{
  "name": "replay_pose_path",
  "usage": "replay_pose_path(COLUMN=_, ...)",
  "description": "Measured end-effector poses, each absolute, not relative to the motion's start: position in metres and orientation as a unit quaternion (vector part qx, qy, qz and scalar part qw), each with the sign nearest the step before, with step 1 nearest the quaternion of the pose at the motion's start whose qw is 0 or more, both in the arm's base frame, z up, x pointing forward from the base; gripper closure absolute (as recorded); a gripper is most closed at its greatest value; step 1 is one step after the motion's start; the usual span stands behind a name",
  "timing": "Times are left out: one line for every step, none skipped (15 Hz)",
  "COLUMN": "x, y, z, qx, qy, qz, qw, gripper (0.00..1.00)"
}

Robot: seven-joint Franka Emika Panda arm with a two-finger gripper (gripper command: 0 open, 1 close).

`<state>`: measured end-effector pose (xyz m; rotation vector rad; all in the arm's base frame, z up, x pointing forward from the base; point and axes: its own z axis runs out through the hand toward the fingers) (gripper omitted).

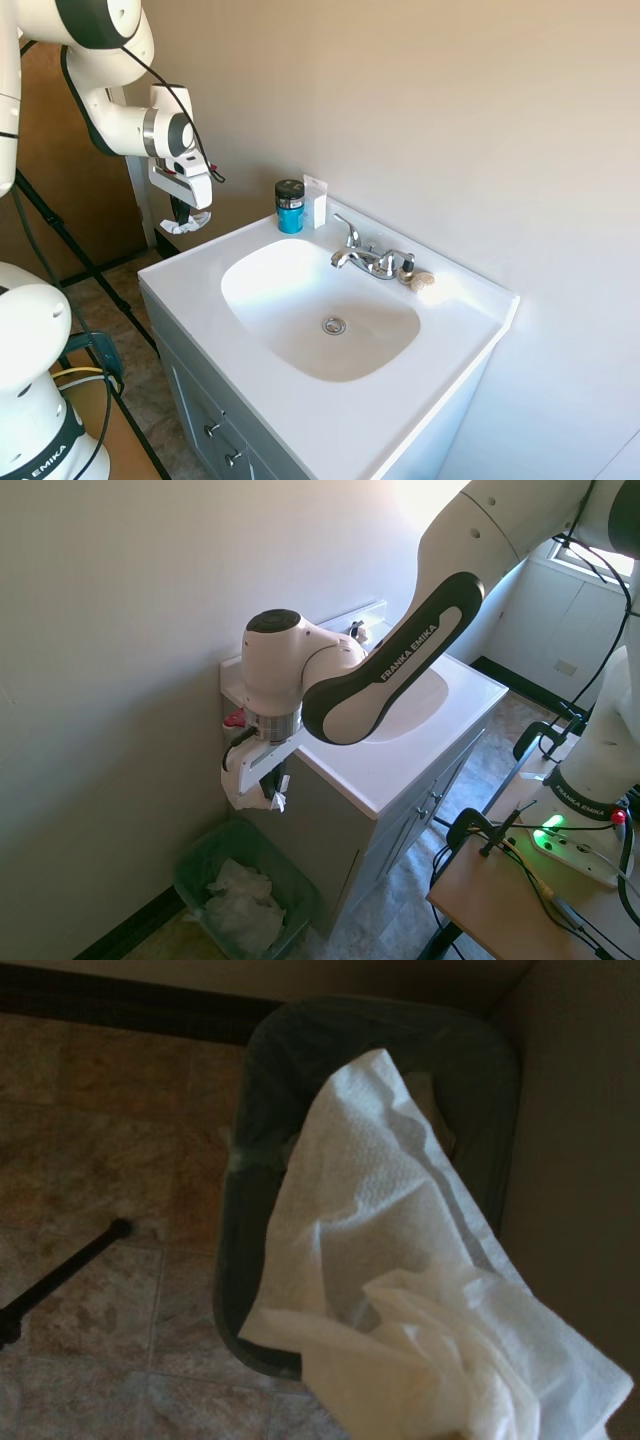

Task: Throw the tissue in the trash bin

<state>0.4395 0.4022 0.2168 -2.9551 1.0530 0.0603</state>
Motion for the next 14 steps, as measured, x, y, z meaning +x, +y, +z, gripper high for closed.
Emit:
replay_pose_path(x=0.439, y=0.402, z=0.215, qx=-0.941, qy=0.336, qz=0.021, qw=0.0, gripper=0.0)
replay_pose_path(x=0.438, y=0.403, z=0.215, qx=-0.942, qy=0.336, qz=0.023, qw=-0.002, gripper=0.0)
replay_pose_path(x=0.437, y=0.403, z=0.214, qx=-0.942, qy=0.336, qz=0.024, qw=-0.007, gripper=0.0)
replay_pose_path(x=0.437, y=0.403, z=0.214, qx=-0.941, qy=0.336, qz=0.025, qw=-0.013, gripper=0.0)
replay_pose_path(x=0.438, y=0.402, z=0.214, qx=-0.941, qy=0.336, qz=0.026, qw=-0.017, gripper=0.0)
replay_pose_path(x=0.438, y=0.402, z=0.214, qx=-0.941, qy=0.337, qz=0.026, qw=-0.019, gripper=0.0)
replay_pose_path(x=0.439, y=0.401, z=0.214, qx=-0.941, qy=0.338, qz=0.026, qw=-0.02, gripper=0.0)
replay_pose_path(x=0.44, y=0.4, z=0.215, qx=-0.94, qy=0.339, qz=0.025, qw=-0.019, gripper=0.0)
replay_pose_path(x=0.443, y=0.4, z=0.218, qx=-0.94, qy=0.34, qz=0.023, qw=-0.017, gripper=0.0)
replay_pose_path(x=0.445, y=0.4, z=0.225, qx=-0.939, qy=0.343, qz=0.019, qw=-0.013, gripper=0.0)
replay_pose_path(x=0.447, y=0.399, z=0.235, qx=-0.938, qy=0.346, qz=0.013, qw=-0.008, gripper=0.0)
replay_pose_path(x=0.449, y=0.397, z=0.248, qx=-0.937, qy=0.35, qz=0.007, qw=-0.004, gripper=0.0)
replay_pose_path(x=0.449, y=0.395, z=0.264, qx=-0.935, qy=0.356, qz=-0.001, qw=0.001, gripper=0.0)
replay_pose_path(x=0.446, y=0.393, z=0.279, qx=-0.933, qy=0.359, qz=-0.008, qw=0.005, gripper=0.0)
